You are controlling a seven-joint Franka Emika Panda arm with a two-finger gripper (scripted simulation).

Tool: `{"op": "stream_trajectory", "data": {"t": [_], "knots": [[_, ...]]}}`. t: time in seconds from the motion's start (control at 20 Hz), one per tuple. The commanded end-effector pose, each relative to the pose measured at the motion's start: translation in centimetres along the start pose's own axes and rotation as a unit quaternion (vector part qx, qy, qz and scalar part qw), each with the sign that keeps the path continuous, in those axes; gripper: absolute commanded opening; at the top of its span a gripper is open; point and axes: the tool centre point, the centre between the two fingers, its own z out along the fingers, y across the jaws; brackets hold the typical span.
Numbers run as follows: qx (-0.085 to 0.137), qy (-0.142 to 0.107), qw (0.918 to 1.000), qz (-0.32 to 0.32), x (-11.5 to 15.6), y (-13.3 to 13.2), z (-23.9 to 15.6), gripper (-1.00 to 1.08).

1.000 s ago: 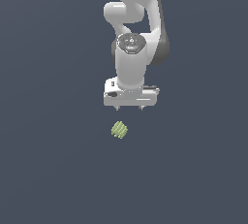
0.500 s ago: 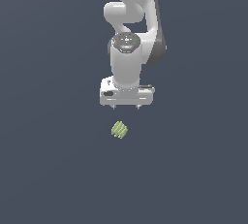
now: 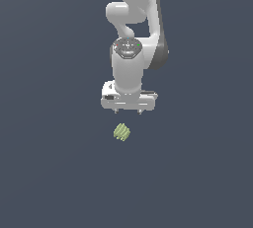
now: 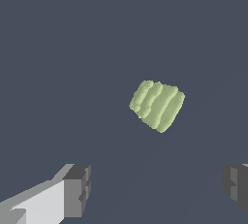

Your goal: Pick up the object and move it to a goal position.

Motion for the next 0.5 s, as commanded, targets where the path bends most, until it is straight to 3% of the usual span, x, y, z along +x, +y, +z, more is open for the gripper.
{"op": "stream_trajectory", "data": {"t": [0.0,0.45], "knots": [[0.0,0.001,0.9998,0.02,0.3,0.1,0.5,1.0],[0.0,0.005,0.9912,0.132,1.8,1.0,3.5,1.0]]}}
